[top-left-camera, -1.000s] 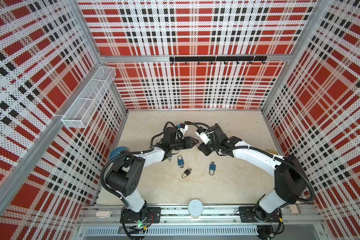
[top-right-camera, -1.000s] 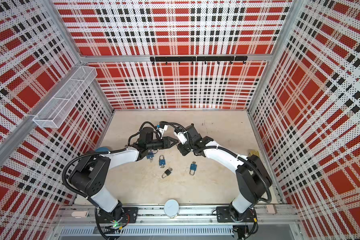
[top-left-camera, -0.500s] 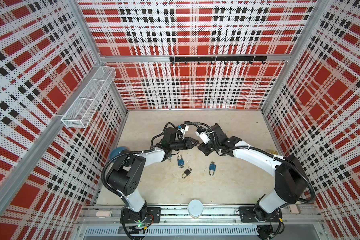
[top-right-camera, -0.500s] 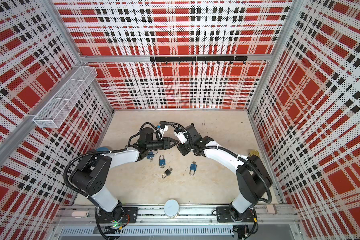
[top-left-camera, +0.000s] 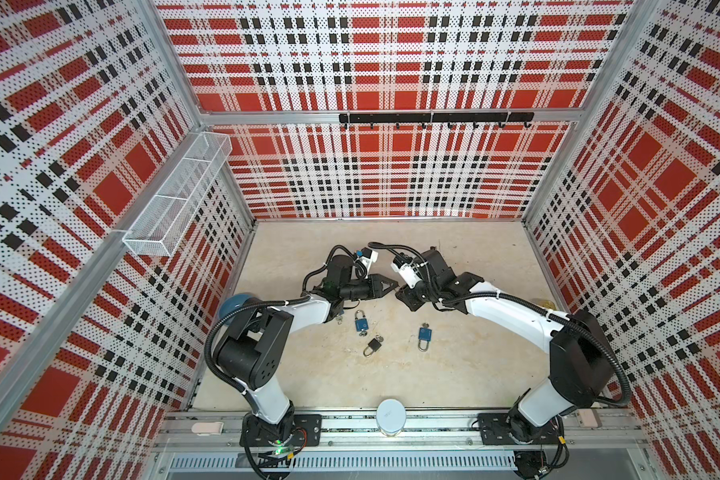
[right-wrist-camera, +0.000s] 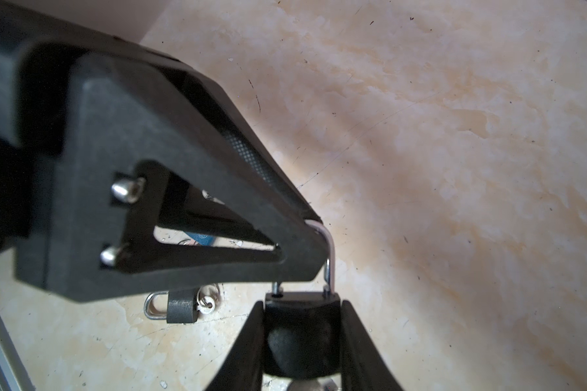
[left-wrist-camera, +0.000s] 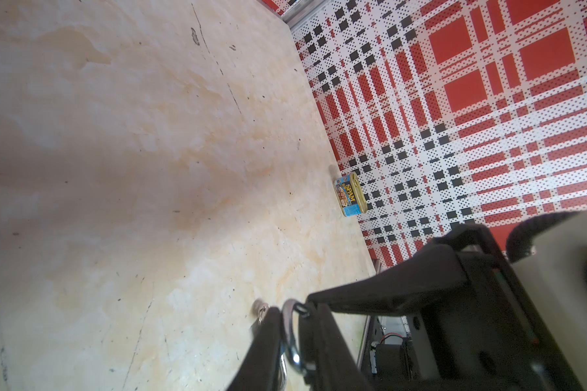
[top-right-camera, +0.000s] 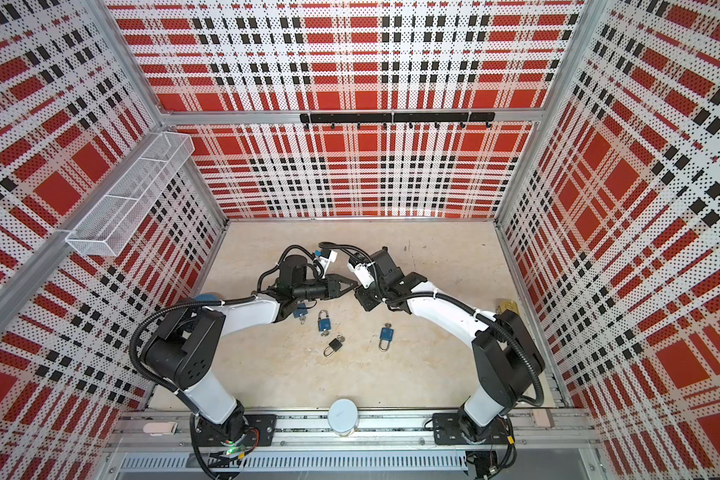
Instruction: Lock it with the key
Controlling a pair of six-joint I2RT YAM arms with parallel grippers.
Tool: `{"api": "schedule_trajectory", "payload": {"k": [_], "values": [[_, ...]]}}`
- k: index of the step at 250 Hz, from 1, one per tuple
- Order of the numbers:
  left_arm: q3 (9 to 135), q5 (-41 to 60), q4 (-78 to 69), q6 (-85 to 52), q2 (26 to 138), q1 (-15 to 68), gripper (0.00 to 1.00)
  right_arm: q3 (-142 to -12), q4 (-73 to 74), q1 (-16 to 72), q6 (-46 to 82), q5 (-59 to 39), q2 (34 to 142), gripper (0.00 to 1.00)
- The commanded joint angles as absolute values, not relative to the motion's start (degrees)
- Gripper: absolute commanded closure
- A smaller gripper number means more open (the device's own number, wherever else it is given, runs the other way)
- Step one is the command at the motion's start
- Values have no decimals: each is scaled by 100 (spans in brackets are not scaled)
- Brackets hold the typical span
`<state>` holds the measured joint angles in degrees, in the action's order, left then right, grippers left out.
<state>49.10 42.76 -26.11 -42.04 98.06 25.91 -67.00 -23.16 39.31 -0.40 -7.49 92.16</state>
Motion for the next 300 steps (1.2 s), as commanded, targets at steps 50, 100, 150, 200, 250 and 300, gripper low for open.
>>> {"api": "schedule_trajectory", "payload": {"k": [50,100,150,200,250,300], "values": [[4878,4377,-2827,-4271,9945,2611,94,-6882,-2153,3975,-18,-810,8946,83],[4839,4335,-2882,-4291,9864,2611,100,-6847,-2093,3975,-9,-859,8897,81],[4732,4247,-3055,-4357,9544,2590,100,-6803,-1935,3960,77,-989,8793,51],[4480,3946,-3466,-4655,9034,2450,100,-6423,-1409,3531,612,-1825,8259,40],[4265,3224,-3607,-5036,8342,2474,100,-5515,57,2782,1624,-3327,7621,43],[4170,2503,-3662,-5601,7712,2752,100,-5151,763,2720,1700,-3710,7462,47]]}}
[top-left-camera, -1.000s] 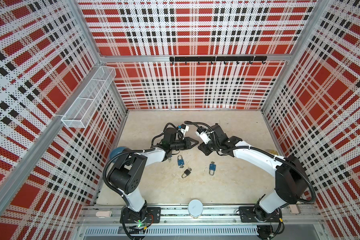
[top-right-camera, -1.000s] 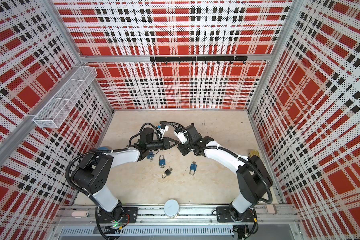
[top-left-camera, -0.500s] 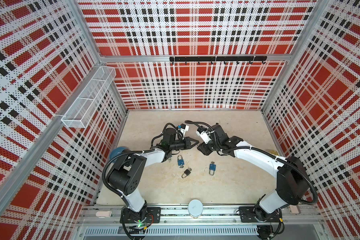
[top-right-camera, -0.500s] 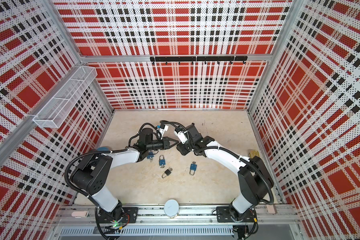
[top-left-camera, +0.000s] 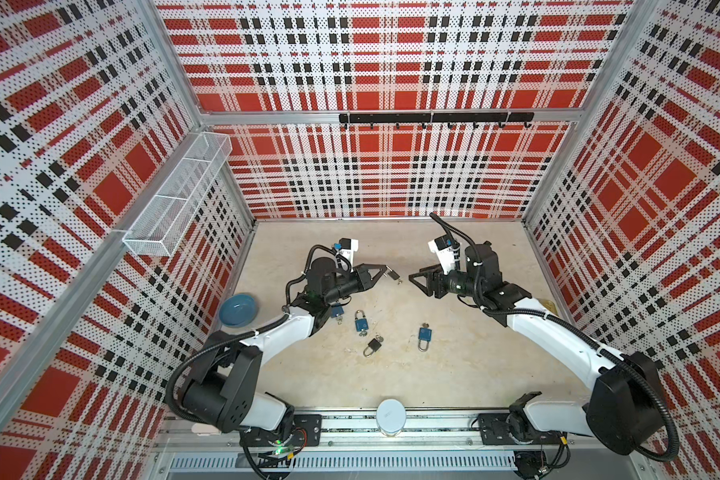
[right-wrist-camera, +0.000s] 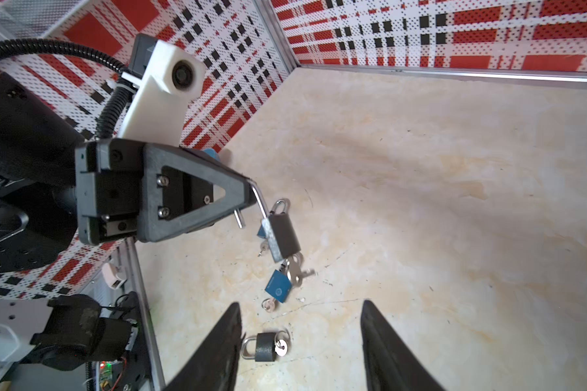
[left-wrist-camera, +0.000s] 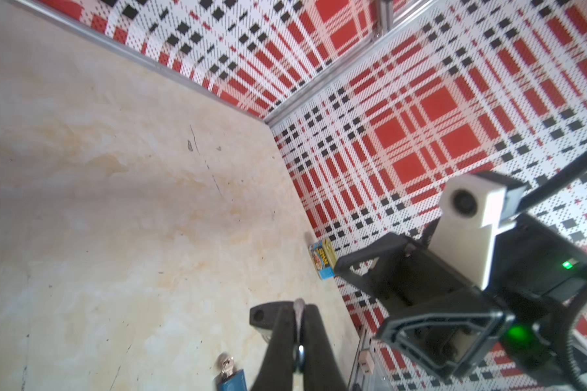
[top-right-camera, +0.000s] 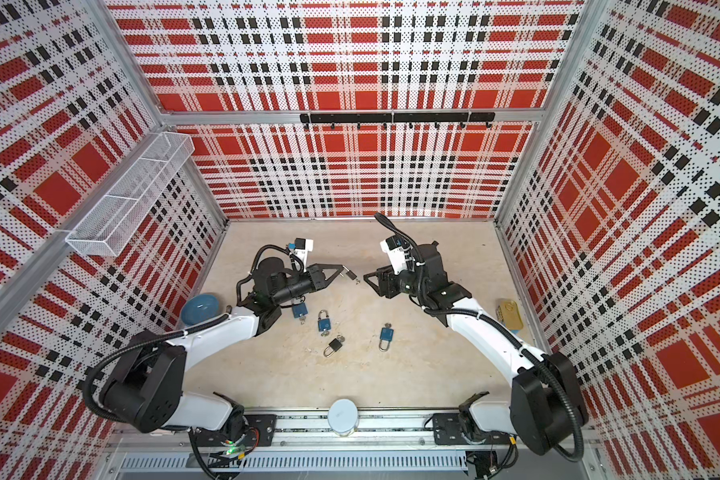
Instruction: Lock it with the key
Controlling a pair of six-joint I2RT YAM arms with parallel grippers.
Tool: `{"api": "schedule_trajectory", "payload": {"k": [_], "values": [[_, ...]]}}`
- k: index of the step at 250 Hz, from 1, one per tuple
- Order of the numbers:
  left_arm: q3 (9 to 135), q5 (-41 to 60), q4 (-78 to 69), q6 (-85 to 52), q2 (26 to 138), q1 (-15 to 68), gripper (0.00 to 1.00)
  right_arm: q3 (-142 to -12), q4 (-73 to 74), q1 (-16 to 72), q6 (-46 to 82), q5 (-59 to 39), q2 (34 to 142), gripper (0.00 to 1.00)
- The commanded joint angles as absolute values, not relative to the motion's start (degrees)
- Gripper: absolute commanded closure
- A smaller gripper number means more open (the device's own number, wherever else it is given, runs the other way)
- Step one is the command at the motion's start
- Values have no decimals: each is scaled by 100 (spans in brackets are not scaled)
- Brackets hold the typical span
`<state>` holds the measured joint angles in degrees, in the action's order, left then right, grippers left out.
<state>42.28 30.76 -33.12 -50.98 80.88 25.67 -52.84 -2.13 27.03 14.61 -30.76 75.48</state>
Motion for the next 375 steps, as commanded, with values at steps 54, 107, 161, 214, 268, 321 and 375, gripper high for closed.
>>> {"api": "schedule_trajectory", "payload": {"k": [54,107,161,214,268,321,375], "values": [[4034,1892,-3635,-6165,7236,2948,100,-4954,1627,2716,1916,-3842,7427,47],[4105,1724,-3299,-6327,7153,3082,100,-5069,1908,2711,1925,-3935,7529,46],[4147,1653,-3288,-6446,7214,3207,100,-5203,2130,2730,1978,-4106,7784,48],[4219,1662,-3295,-6557,7246,3237,100,-5323,2284,2757,2005,-4214,8044,53],[4228,1670,-3294,-6628,7225,3244,100,-5420,2285,2823,1960,-4271,8218,58],[4278,1714,-3287,-6714,7290,3242,100,-5515,2260,2904,1930,-4300,8316,62],[4332,1745,-3292,-6757,7306,3241,100,-5530,2154,2953,1847,-4272,8367,66]]}}
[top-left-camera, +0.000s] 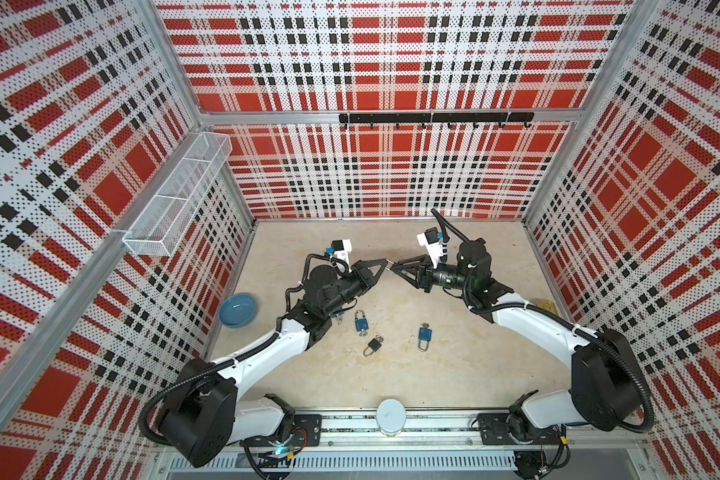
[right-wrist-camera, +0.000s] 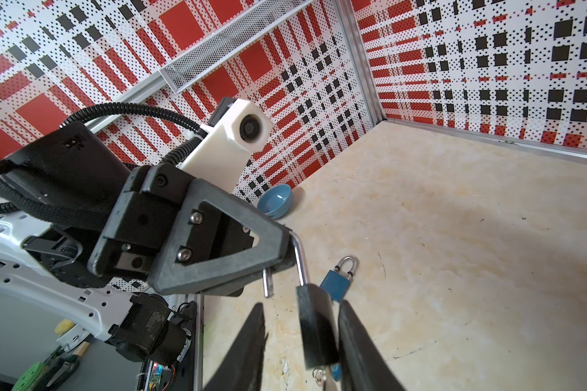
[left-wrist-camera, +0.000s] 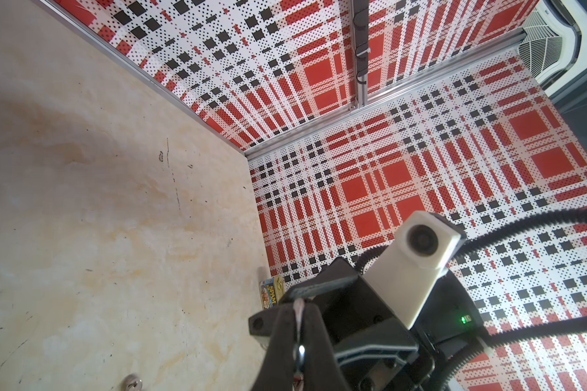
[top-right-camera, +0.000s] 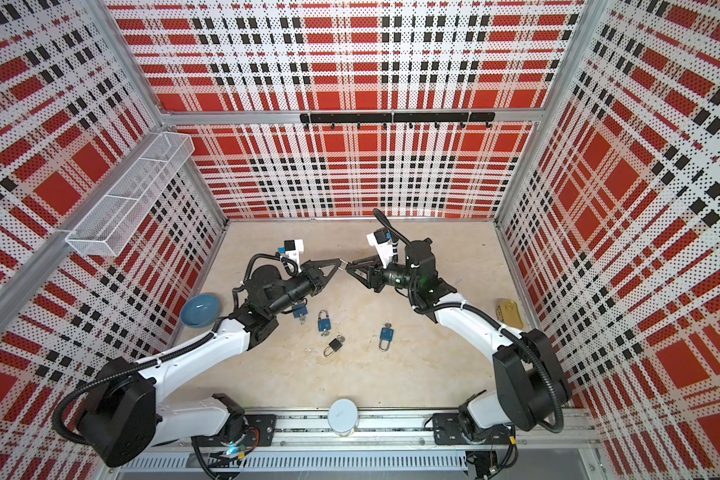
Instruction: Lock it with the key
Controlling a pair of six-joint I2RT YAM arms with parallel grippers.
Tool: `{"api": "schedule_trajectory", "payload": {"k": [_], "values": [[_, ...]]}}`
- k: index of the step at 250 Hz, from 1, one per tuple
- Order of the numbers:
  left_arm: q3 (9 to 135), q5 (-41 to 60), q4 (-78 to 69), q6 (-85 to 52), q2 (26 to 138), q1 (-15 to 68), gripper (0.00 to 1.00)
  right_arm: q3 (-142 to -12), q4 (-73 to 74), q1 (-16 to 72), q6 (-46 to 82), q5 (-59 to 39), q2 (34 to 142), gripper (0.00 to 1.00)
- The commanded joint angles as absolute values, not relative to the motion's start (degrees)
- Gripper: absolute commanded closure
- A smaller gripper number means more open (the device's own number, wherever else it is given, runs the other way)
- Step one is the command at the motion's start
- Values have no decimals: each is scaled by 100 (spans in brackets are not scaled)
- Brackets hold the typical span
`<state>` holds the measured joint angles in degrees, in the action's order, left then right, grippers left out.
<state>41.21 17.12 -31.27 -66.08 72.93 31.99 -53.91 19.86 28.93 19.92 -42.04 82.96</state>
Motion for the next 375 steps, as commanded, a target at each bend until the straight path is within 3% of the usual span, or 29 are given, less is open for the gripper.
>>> {"api": "schedule_trajectory", "payload": {"k": [1,83,217,301,375], "values": [[4333,1743,-3294,-6758,7309,3238,100,-5533,2154,2953,1842,-4272,8367,66],[4386,1783,-3288,-6834,7310,3240,100,-5594,1968,2962,1708,-4201,8449,66],[4366,1767,-3306,-6860,7330,3241,100,-5673,1971,2970,1714,-4188,8458,74],[4346,1829,-3305,-6807,7359,3216,100,-5667,1918,2965,1781,-4244,8392,100],[4351,2401,-3305,-6214,7444,2934,100,-5857,914,2964,1533,-4309,8059,100]]}}
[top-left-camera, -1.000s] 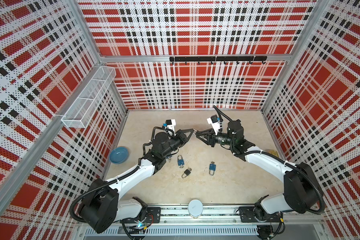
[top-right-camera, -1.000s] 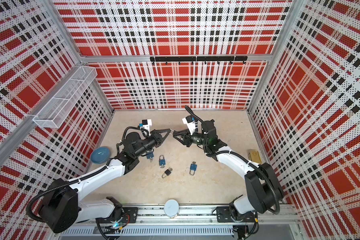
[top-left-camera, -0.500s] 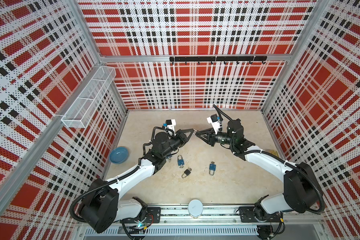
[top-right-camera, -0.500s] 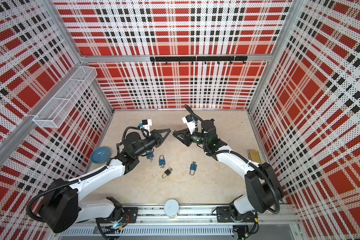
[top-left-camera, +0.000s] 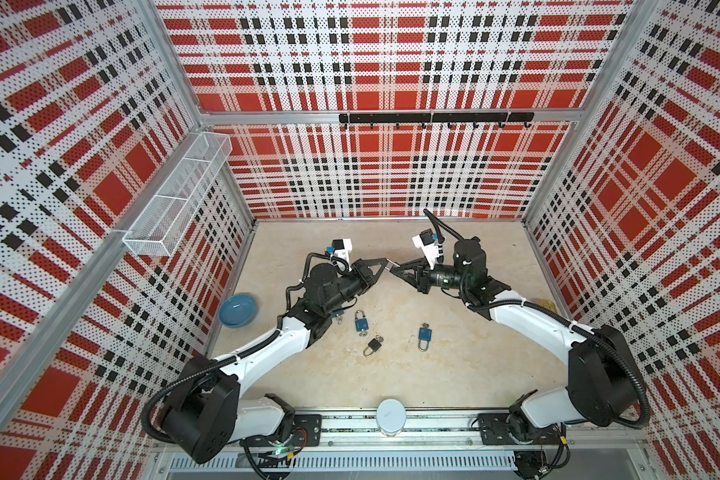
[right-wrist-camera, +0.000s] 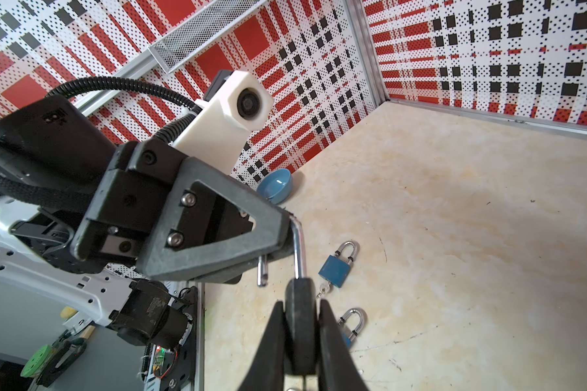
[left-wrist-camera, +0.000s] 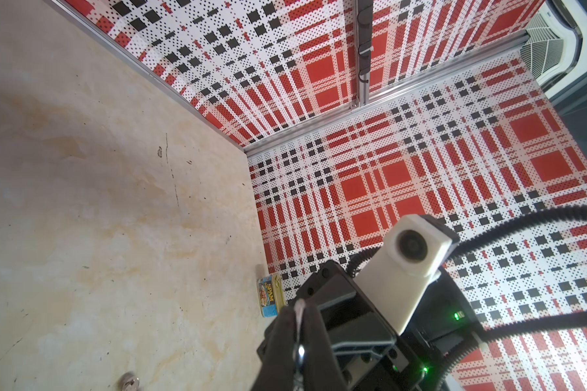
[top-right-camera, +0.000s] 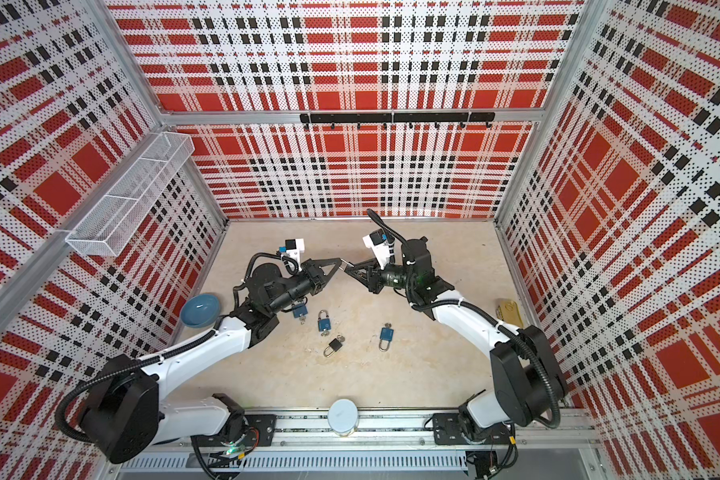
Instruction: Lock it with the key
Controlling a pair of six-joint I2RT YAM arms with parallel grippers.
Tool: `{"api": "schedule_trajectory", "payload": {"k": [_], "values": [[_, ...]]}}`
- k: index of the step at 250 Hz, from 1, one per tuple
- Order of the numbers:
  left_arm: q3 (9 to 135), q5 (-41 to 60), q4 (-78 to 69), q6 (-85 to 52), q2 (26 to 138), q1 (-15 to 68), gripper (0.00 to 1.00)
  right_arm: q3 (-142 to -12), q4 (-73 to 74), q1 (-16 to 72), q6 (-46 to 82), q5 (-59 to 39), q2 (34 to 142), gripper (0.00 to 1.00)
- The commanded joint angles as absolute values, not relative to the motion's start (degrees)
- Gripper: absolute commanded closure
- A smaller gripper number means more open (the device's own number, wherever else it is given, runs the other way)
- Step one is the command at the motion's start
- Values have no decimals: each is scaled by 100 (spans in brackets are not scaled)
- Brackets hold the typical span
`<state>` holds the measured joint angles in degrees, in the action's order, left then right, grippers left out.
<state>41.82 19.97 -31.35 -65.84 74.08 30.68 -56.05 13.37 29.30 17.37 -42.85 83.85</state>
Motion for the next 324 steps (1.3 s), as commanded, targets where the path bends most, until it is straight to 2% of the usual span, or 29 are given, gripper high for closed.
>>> {"api": "schedule_trajectory", "payload": {"k": [1,7,33,66,157,192,264,324], "values": [[4346,2404,-3309,-6205,7444,2926,100,-5859,896,2963,1527,-4308,8055,100],[4338,2448,-3310,-6129,7429,2902,100,-5875,795,2960,1495,-4307,8020,100],[4306,2627,-3367,-5845,7334,2790,85,-5902,451,2956,1439,-4372,7883,100],[4350,3013,-3386,-5628,7281,2631,71,-5897,183,2966,1450,-4508,7746,100],[4427,4344,-3994,-5675,7569,2356,60,-5936,-221,2965,1484,-4653,7646,100],[4518,4869,-4053,-5718,7770,2448,60,-6015,-313,2965,1478,-4727,7663,100],[4236,4965,-3857,-5606,7769,2370,64,-6174,-584,2963,1324,-4720,7648,100],[4313,5002,-3286,-5262,7615,2385,75,-6219,-668,2968,1270,-4685,7661,100]]}}
